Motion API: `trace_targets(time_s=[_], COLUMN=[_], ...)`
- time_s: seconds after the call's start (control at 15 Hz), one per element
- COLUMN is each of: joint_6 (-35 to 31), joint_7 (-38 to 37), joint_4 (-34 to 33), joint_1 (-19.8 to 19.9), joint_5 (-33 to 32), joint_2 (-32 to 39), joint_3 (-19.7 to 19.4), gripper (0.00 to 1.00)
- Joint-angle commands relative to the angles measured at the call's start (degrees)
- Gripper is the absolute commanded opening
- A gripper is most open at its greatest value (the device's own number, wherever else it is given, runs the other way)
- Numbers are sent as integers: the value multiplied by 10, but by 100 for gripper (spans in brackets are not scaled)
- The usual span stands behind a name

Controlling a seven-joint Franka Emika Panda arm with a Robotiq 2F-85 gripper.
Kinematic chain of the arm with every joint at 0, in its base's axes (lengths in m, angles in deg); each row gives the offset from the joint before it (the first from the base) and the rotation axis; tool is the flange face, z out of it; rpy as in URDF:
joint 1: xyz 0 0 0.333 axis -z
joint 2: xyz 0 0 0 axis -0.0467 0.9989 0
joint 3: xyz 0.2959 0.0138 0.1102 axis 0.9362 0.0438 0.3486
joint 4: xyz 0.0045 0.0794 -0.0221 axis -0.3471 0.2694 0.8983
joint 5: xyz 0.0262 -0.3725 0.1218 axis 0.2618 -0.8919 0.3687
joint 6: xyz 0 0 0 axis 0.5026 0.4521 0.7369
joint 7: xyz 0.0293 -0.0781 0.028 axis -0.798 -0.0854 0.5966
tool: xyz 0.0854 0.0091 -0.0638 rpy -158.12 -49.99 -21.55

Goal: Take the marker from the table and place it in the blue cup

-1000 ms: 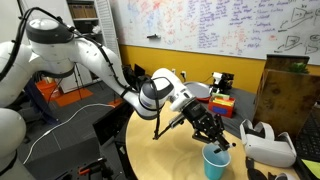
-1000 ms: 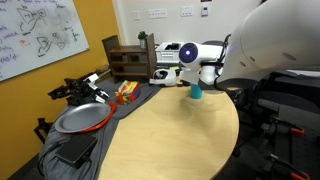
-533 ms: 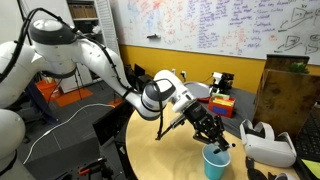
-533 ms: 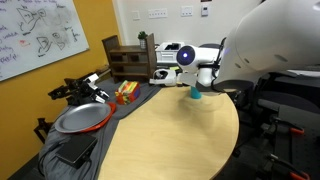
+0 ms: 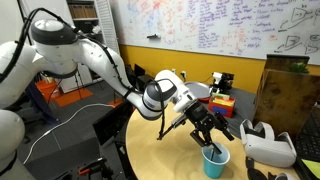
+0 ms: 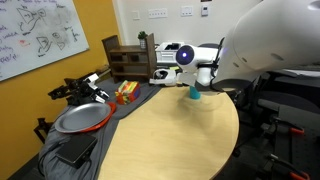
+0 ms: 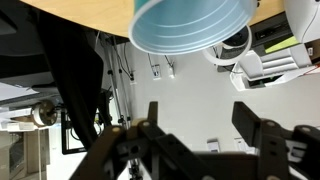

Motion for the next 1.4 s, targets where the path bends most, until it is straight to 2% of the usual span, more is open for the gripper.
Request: trace_targets(time_s=[0.0,0.6,1.33], joint_6=[6,2,-47], joint_7=[2,-4,6], joint_4=[-3,8,9], joint_1=[-1,-15,-4], joint_5=[5,10,62], joint_2=[-3,-4,-51], joint_3=[-9,-52,-43], gripper=[100,100,100])
